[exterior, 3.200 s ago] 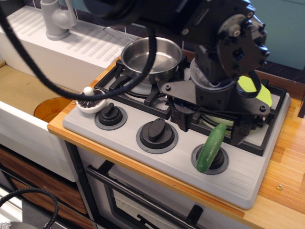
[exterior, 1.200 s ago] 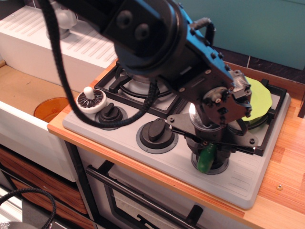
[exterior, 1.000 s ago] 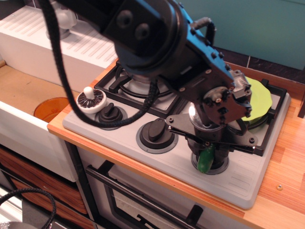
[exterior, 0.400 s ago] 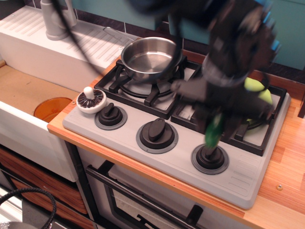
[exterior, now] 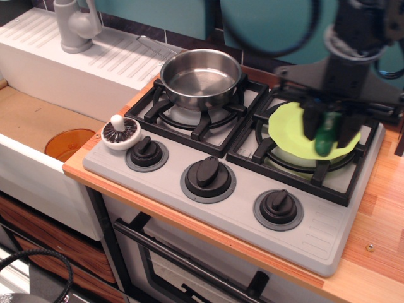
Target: Put pickle on plate and mushroom in pot or pan on stove
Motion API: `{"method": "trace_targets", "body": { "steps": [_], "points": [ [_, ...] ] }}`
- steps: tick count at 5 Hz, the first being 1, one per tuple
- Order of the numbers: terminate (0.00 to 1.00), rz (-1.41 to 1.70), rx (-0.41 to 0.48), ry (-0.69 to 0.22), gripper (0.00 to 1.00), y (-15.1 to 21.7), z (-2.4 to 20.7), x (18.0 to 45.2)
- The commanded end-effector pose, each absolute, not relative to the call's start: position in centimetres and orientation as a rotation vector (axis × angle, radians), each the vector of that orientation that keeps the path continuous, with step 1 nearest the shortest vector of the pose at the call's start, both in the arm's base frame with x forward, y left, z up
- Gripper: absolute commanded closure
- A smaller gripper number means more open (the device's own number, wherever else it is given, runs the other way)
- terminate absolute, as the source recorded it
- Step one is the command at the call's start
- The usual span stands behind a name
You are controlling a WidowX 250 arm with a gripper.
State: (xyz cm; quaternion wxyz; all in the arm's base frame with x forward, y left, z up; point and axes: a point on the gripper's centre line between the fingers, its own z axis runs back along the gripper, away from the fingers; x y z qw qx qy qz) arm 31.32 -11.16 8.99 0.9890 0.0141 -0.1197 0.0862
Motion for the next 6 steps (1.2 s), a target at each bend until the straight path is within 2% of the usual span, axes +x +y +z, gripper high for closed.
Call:
{"method": "trace_targets", "body": {
  "steps": [1, 3, 6],
  "points": [
    [0.00, 0.171, -0.026, -0.310, 1.00, -11.0, 9.8, 37.1],
    [0.00, 0.166, -0.010, -0.292, 1.00, -10.1, 10.3, 37.4],
    [0.00, 0.171, -0.044, -0.326, 1.00, -9.8, 7.3, 36.4]
  ]
}}
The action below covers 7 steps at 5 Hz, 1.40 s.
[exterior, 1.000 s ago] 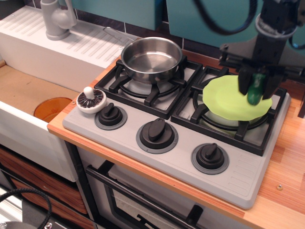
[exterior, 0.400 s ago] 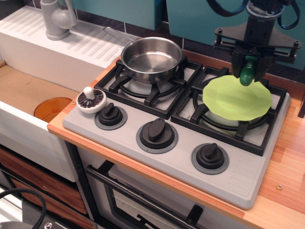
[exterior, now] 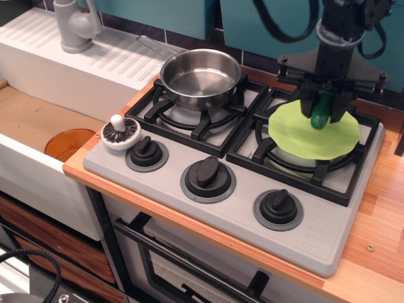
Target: Put pickle on plate and mushroom in pot or pan on stove
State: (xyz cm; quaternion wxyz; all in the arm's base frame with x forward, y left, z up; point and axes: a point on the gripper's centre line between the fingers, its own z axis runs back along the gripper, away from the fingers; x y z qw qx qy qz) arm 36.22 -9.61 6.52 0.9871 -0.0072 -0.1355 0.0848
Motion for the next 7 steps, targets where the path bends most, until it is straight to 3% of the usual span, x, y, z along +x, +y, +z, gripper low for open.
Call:
{"method": "trace_targets", "body": {
  "steps": [1, 3, 5, 7],
  "points": [
    [0.00, 0.168, -0.044, -0.322, 0.00, -10.0, 6.8, 35.6],
    [0.00, 0.139, -0.052, -0.259, 0.00, -9.4, 9.5, 33.8],
    [0.00, 0.048, -0.040, -0.196, 0.00, -5.5, 13.3, 33.6],
    [0.00, 0.048, -0.040, -0.196, 0.00, -5.5, 13.3, 33.6]
  ]
}}
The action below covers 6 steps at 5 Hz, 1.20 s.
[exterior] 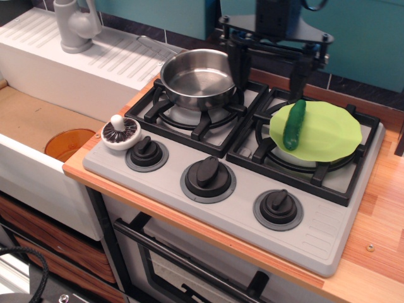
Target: Put pickle on plate and mushroom in pot or pan on stove
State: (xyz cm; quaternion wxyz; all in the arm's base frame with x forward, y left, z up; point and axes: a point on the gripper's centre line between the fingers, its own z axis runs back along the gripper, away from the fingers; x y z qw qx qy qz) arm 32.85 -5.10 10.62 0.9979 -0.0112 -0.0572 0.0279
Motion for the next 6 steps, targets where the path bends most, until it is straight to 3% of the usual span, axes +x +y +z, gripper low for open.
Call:
{"method": "trace_targets", "body": {
  "steps": [1, 2, 4, 5, 6],
  "points": [
    [0.00, 0.048, -0.040, -0.196, 0.00, -5.5, 13.3, 33.6],
    [0.00, 0.048, -0.040, -0.196, 0.00, -5.5, 13.3, 33.6],
    [0.00, -0.003, 0.049, -0.329, 0.00, 1.0, 15.9, 28.6],
    [0.00, -0.047, 0.136, -0.379, 0.00, 4.2, 16.0, 27.2],
    [0.00, -0.070, 0.154, -0.425, 0.00, 6.5, 15.1, 27.3]
  ]
}}
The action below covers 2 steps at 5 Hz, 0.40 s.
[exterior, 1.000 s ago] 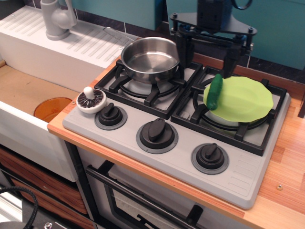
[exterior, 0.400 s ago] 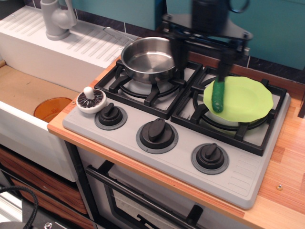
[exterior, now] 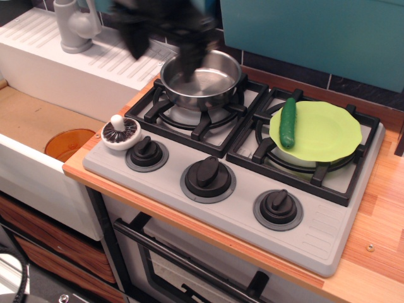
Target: Put pickle on plate and mushroom in pot or pan on stove
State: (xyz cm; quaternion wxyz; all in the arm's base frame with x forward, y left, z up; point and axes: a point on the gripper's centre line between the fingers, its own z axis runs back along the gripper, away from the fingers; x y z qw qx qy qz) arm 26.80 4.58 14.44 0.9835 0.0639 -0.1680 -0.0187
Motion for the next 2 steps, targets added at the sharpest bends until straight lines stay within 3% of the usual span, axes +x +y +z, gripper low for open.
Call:
{"method": "trace_targets", "body": {
  "steps": [1, 2],
  "points": [
    [0.00, -0.085, 0.143, -0.443, 0.00, 8.7, 14.4, 28.0],
    [0.00, -0.071, 0.121, -0.458, 0.00, 9.6, 12.8, 28.6]
  ]
}}
